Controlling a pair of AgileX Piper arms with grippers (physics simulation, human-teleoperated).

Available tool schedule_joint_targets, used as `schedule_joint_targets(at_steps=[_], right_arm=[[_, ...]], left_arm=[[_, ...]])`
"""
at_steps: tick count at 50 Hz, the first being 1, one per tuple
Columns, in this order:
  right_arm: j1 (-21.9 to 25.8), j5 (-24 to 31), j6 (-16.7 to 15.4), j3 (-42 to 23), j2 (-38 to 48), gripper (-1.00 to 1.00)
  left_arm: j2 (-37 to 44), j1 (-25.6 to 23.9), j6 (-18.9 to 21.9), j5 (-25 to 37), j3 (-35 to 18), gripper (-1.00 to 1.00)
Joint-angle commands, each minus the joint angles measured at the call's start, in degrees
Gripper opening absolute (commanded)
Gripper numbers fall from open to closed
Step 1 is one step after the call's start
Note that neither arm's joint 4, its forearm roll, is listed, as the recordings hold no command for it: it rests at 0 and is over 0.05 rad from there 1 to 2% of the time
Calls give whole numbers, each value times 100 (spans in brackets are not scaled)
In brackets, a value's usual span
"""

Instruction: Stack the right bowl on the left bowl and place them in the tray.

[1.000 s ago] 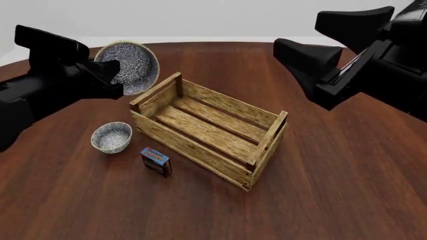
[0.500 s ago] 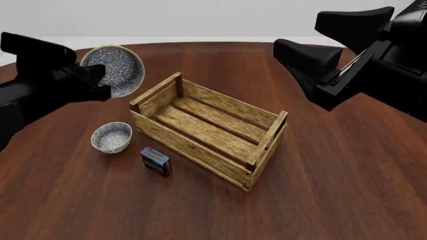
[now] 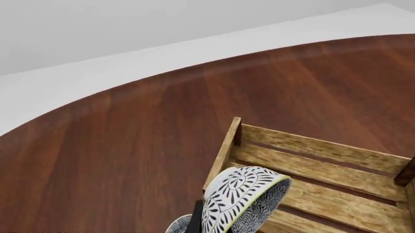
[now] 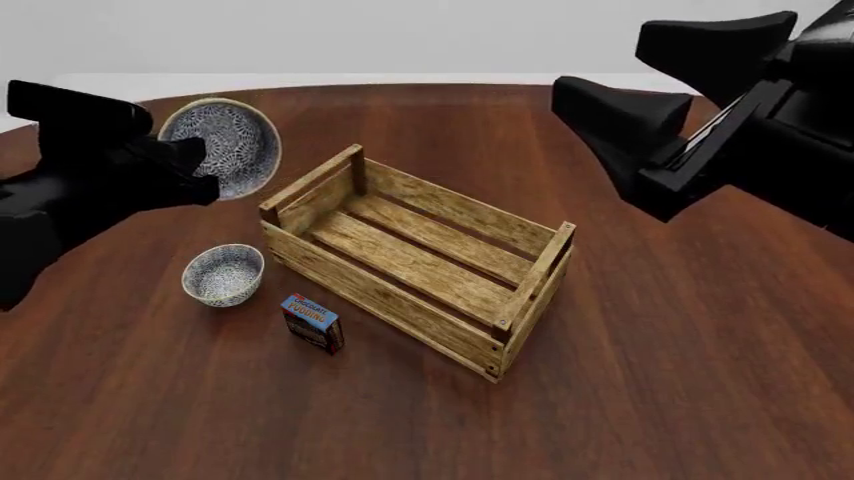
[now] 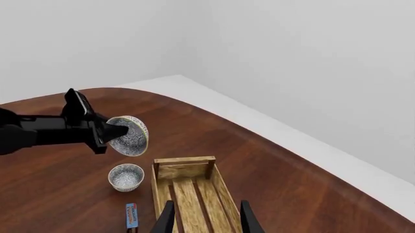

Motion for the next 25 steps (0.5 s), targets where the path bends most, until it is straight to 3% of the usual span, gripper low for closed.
schedule_joint_targets(at_steps=[1, 14, 25], right_arm=[[-2, -3, 6, 0, 5, 100], [6, -23, 13, 7, 20, 100], [6, -42, 12, 5, 59, 100]], left_arm=[[68, -6, 75, 63, -38, -100], [393, 456, -53, -92, 59, -100], [698, 640, -495, -170, 124, -100]])
